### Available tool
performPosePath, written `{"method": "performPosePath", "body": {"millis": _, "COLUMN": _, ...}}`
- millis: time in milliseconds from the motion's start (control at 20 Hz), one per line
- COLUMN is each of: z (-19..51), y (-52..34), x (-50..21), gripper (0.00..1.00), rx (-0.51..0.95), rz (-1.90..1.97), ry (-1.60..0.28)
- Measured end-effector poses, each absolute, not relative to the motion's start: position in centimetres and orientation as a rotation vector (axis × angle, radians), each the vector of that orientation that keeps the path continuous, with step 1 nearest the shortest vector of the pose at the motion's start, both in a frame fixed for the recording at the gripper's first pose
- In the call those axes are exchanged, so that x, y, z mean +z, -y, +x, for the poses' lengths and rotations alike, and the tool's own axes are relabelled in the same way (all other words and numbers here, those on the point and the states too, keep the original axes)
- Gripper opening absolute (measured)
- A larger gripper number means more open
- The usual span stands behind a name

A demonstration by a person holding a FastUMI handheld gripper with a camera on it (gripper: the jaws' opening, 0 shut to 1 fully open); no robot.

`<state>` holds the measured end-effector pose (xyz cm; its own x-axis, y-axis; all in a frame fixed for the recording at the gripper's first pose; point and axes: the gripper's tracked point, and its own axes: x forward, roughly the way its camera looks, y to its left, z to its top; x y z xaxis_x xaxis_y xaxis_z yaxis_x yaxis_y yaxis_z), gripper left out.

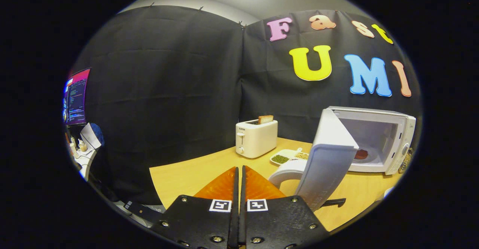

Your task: Open the microwave, put the food inside, and close the microwave door.

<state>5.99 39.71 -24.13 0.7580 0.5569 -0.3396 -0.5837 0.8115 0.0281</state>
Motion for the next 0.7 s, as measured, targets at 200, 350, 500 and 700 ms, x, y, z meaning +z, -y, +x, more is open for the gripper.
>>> {"method": "performPosePath", "body": {"millis": 200, "z": 6.9, "y": -35.1, "x": -23.0, "gripper": 0.01, "rx": 0.519, "rz": -0.084, "ry": -0.321}}
{"method": "performPosePath", "body": {"millis": 350, "z": 7.9, "y": -31.2, "x": -22.4, "gripper": 0.01, "rx": 0.462, "rz": -0.113, "ry": -0.301}}
{"method": "performPosePath", "body": {"millis": 500, "z": 9.6, "y": -26.9, "x": -22.8, "gripper": 0.02, "rx": 0.377, "rz": -0.149, "ry": -0.277}}
{"method": "performPosePath", "body": {"millis": 700, "z": 12.4, "y": -21.7, "x": -23.5, "gripper": 0.01, "rx": 0.281, "rz": -0.127, "ry": -0.296}}
